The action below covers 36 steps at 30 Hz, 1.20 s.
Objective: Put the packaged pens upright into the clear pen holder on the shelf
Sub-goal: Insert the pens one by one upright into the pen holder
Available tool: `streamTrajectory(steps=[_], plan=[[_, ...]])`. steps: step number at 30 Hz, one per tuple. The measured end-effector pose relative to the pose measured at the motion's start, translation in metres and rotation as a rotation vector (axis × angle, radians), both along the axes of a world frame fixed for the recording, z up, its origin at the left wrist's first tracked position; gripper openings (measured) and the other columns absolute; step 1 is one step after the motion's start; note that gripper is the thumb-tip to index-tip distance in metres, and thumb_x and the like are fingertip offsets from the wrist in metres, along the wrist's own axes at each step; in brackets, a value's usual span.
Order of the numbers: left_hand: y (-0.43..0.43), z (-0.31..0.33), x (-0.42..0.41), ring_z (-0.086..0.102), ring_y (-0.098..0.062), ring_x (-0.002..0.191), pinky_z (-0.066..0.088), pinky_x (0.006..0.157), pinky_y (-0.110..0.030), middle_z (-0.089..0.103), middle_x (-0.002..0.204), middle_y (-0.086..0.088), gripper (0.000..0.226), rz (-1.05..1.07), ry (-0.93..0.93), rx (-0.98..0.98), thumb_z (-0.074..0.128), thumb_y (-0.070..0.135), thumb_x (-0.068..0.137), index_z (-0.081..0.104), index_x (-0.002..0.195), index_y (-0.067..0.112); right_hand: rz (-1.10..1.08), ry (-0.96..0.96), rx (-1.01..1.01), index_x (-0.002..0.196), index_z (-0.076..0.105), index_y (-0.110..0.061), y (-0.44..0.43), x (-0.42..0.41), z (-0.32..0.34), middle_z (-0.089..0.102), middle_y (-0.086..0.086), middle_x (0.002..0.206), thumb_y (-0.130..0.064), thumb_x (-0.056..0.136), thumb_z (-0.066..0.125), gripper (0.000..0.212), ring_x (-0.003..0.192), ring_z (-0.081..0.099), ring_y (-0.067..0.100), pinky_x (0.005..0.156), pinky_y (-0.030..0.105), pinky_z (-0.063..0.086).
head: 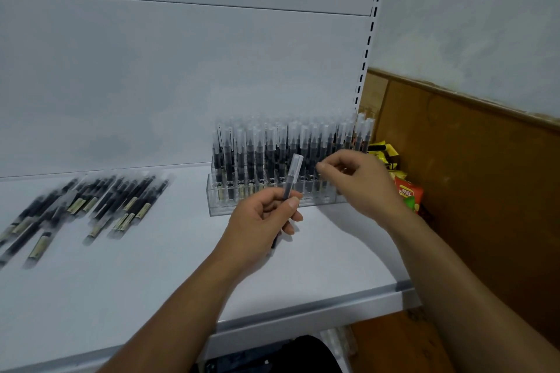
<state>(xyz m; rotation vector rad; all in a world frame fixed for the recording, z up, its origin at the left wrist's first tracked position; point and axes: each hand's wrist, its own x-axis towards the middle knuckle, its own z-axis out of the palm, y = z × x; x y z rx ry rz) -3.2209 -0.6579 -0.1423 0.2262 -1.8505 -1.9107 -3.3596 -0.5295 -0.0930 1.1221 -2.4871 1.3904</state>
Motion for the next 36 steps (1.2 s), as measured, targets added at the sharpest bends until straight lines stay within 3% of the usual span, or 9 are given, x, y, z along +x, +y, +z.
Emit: streamTrajectory(steps=[4,8,11,15,19,21,25,31,36], plan=[[0.001,0.002,0.002,0.06,-0.016,0.064,0.053,0.065,-0.033,0.069,0.078,-0.006,0.015,-0.011,-0.013,-0.031,0.06,0.015,0.092,0.068,0.104,0.014,0.313,-0.22,-0.037,0.093,0.073,-0.017,-0.001,0.025,-0.002,0.068,-0.004,0.08,-0.026,0.089,0.068,0.011,0.062,0.058,0.004,0.052,0.013,0.044],[0.002,0.003,0.002,0.059,-0.014,0.063,0.051,0.061,-0.028,0.07,0.077,-0.004,0.014,-0.001,-0.017,-0.101,0.059,0.015,0.093,0.069,0.102,0.018,0.357,-0.263,-0.091,0.088,0.069,-0.008,-0.005,0.031,-0.005,0.062,-0.005,0.068,-0.02,0.087,0.071,0.012,0.06,0.053,0.007,0.053,0.014,0.041],[0.004,0.003,0.004,0.063,-0.012,0.075,0.051,0.066,-0.02,0.071,0.085,0.001,0.016,0.06,-0.022,-0.191,0.061,0.019,0.093,0.068,0.106,0.025,0.358,-0.299,-0.135,0.086,0.067,-0.007,-0.004,0.03,-0.001,0.059,-0.007,0.064,-0.016,0.089,0.069,0.01,0.057,0.051,0.006,0.052,0.017,0.041],[0.006,0.0,0.006,0.047,0.007,0.112,0.036,0.097,-0.017,0.055,0.118,0.024,0.038,0.312,-0.069,-0.685,0.057,0.045,0.092,0.054,0.129,0.036,0.196,-0.317,-0.337,0.09,0.065,-0.01,0.008,0.012,0.024,0.065,0.001,0.074,-0.017,0.092,0.063,0.008,0.056,0.054,0.005,0.053,0.021,0.045],[0.006,-0.007,0.004,0.03,-0.013,0.135,0.024,0.114,-0.04,0.045,0.139,0.009,0.055,0.473,-0.098,-1.054,0.041,0.052,0.09,0.048,0.138,0.026,-0.052,-0.135,-0.447,0.093,0.065,-0.016,0.014,-0.013,0.044,0.065,-0.004,0.079,-0.024,0.092,0.066,0.008,0.061,0.057,0.006,0.052,0.018,0.046],[0.005,-0.01,0.001,0.025,-0.019,0.139,0.018,0.116,-0.044,0.042,0.146,0.004,0.059,0.496,-0.168,-1.116,0.041,0.052,0.09,0.045,0.141,0.023,-0.106,-0.036,-0.384,0.093,0.064,-0.019,0.01,-0.023,0.043,0.067,0.002,0.088,-0.027,0.091,0.067,0.008,0.072,0.06,0.013,0.061,0.025,0.053],[0.005,-0.011,0.001,0.026,-0.022,0.14,0.01,0.117,-0.043,0.042,0.148,0.001,0.062,0.512,-0.266,-1.184,0.041,0.052,0.088,0.045,0.142,0.023,-0.155,0.064,-0.221,0.093,0.064,-0.022,0.002,-0.032,0.037,0.063,-0.008,0.084,-0.03,0.091,0.066,0.009,0.081,0.062,0.016,0.074,0.037,0.056],[0.005,-0.011,0.0,0.029,-0.024,0.139,0.007,0.118,-0.044,0.044,0.145,0.0,0.062,0.512,-0.295,-1.209,0.043,0.05,0.086,0.046,0.141,0.021,-0.153,0.141,0.062,0.093,0.065,-0.019,-0.004,-0.036,0.026,0.066,-0.005,0.084,-0.033,0.091,0.067,0.014,0.08,0.064,0.016,0.071,0.034,0.054],[0.004,-0.011,0.0,0.03,-0.024,0.138,0.01,0.119,-0.044,0.044,0.145,0.0,0.061,0.504,-0.29,-1.213,0.044,0.049,0.087,0.046,0.141,0.02,-0.143,0.102,0.17,0.09,0.061,-0.02,-0.009,-0.039,0.016,0.066,-0.001,0.081,-0.032,0.091,0.066,0.013,0.078,0.065,0.02,0.077,0.046,0.058]])
